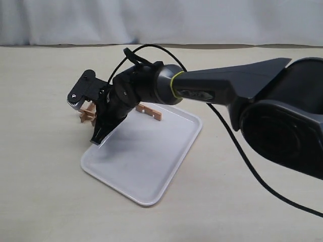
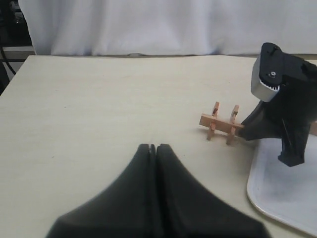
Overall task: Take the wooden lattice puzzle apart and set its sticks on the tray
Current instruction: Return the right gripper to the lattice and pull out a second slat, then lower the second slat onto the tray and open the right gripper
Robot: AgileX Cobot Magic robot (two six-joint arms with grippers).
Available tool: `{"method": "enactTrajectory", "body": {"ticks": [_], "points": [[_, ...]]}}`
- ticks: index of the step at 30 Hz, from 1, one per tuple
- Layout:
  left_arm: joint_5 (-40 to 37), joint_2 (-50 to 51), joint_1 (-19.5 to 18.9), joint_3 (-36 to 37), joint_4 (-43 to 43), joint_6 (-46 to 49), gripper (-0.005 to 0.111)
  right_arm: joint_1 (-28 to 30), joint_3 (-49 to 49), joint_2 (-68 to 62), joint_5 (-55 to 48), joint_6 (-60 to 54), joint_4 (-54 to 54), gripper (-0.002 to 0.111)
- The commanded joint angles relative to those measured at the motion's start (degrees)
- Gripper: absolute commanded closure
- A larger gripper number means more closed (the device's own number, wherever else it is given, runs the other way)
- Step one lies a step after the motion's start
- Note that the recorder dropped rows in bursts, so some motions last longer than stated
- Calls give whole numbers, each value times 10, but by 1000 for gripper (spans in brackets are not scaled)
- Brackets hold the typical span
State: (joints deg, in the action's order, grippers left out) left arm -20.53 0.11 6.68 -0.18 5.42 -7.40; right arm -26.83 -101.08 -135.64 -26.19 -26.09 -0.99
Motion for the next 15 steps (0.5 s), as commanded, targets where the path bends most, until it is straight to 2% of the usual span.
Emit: {"method": "enactTrajectory", "body": {"ticks": [1, 8, 15], "points": [[8, -1, 0, 2, 1, -2, 107, 1, -2, 37, -21, -6, 0, 104], [6, -1, 0, 2, 1, -2, 107, 1, -2, 92, -85, -1, -1, 104], [6, -1, 0, 2, 1, -2, 107, 5, 14, 148, -193, -2, -9, 104]]}}
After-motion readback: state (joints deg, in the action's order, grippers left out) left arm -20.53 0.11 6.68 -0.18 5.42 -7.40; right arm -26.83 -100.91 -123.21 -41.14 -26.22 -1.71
